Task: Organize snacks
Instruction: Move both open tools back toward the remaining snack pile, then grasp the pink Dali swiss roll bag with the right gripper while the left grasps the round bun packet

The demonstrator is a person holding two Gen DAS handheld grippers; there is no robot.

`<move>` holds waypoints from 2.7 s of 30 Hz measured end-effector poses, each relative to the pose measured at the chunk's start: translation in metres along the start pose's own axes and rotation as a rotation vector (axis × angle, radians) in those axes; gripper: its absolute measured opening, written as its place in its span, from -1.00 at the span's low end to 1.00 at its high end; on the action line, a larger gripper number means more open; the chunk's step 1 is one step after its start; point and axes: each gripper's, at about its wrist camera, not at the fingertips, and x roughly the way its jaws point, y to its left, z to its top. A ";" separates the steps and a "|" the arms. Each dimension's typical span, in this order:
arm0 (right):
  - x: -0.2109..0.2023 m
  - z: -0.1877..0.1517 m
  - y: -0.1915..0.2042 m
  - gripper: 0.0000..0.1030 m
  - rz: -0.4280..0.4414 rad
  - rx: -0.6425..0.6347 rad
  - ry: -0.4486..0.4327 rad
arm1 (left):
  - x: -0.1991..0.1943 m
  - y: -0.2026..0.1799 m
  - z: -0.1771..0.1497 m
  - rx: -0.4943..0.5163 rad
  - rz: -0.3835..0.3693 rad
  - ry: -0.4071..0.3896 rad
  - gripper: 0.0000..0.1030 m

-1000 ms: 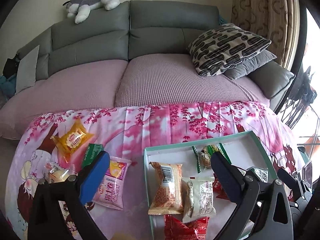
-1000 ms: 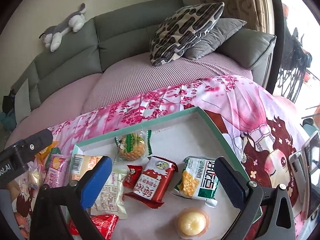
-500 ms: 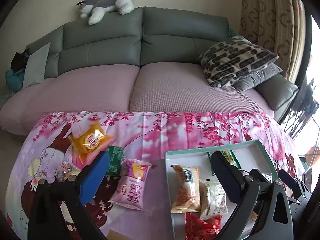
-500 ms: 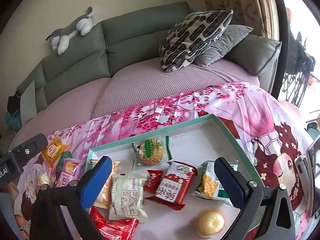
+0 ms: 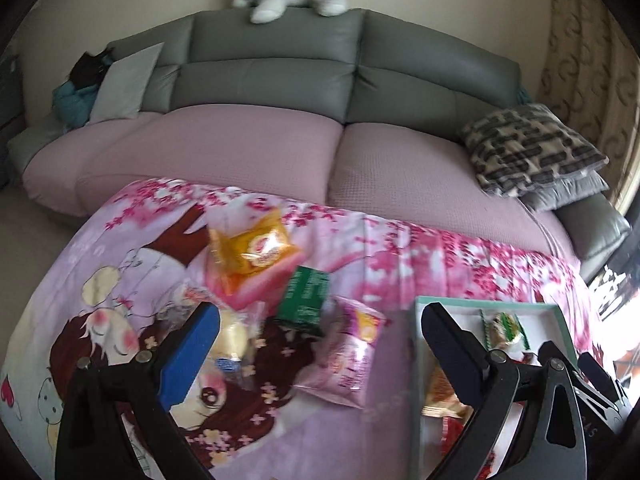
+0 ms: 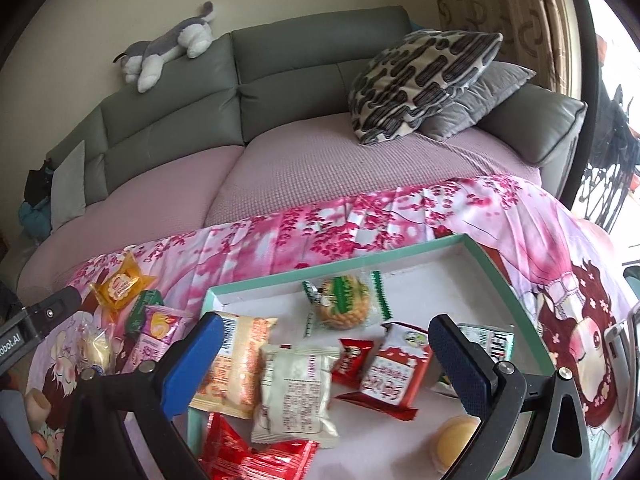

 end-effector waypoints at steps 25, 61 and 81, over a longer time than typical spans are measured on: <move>0.021 -0.036 0.145 0.88 0.216 -0.191 0.050 | 0.018 0.116 -0.006 -0.215 0.033 0.015 0.96; 0.097 -0.055 0.166 0.16 0.210 -0.176 0.252 | 0.098 0.100 -0.029 -0.167 -0.003 0.221 0.93; 0.078 -0.043 0.159 -0.21 0.246 -0.165 0.206 | 0.080 0.094 -0.023 -0.155 -0.030 0.186 0.11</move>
